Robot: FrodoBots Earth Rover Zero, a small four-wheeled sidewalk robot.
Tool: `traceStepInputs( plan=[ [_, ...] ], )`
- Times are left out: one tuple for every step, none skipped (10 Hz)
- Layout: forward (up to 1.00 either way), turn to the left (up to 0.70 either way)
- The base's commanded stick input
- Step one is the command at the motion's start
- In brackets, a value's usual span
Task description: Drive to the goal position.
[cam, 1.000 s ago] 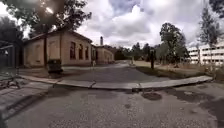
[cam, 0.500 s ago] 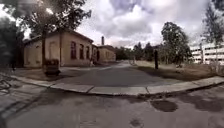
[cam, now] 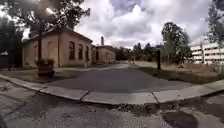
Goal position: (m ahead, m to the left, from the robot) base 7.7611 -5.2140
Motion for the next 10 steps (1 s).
traceStepInputs(
  plan=[
    [0.70, 0.00],
    [0.70, 0.00],
    [0.70, 0.00],
    [0.70, 0.00],
    [0.70, 0.00],
    [0.70, 0.00],
    [0.70, 0.00],
    [0.70, 0.00],
    [0.70, 0.00],
    [0.70, 0.00]
  ],
)
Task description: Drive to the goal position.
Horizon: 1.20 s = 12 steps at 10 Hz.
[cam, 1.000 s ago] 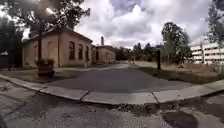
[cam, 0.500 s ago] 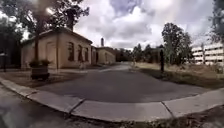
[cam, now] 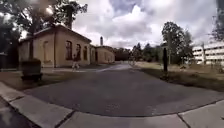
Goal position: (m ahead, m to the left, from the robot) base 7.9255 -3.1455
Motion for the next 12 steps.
traceStepInputs(
  plan=[
    [0.70, 0.00],
    [0.70, 0.00],
    [0.70, 0.00],
    [0.70, 0.00],
    [0.70, 0.00],
    [0.70, 0.00],
    [0.70, 0.00],
    [0.70, 0.00],
    [0.70, 0.00],
    [0.70, 0.00],
    [0.70, 0.00],
    [0.70, 0.00]
  ],
)
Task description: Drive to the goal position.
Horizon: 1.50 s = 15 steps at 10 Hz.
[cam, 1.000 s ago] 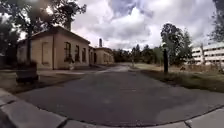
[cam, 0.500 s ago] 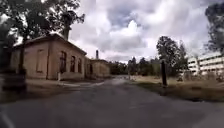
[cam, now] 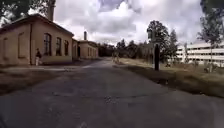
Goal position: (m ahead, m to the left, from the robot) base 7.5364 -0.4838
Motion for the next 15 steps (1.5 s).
traceStepInputs(
  plan=[
    [0.70, 0.00],
    [0.70, 0.00],
    [0.70, 0.00],
    [0.70, 0.00],
    [0.70, 0.03],
    [0.70, 0.14],
    [0.70, 0.14],
    [0.70, 0.14],
    [0.70, 0.14],
    [0.70, 0.14],
    [0.70, 0.14],
    [0.70, 0.14],
    [0.70, 0.14],
    [0.70, 0.14],
    [0.70, 0.08]
  ],
)
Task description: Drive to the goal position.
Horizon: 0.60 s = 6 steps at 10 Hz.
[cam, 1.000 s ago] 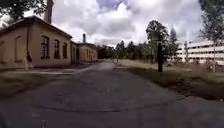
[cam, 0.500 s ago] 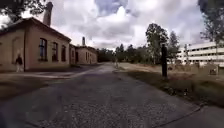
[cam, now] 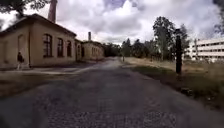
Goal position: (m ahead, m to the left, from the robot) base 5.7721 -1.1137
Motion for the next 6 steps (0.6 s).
traceStepInputs(
  plan=[
    [0.70, 0.00],
    [0.70, 0.00],
    [0.70, 0.00],
    [0.70, 0.00],
    [0.70, 0.00],
    [0.70, 0.00]
  ],
)
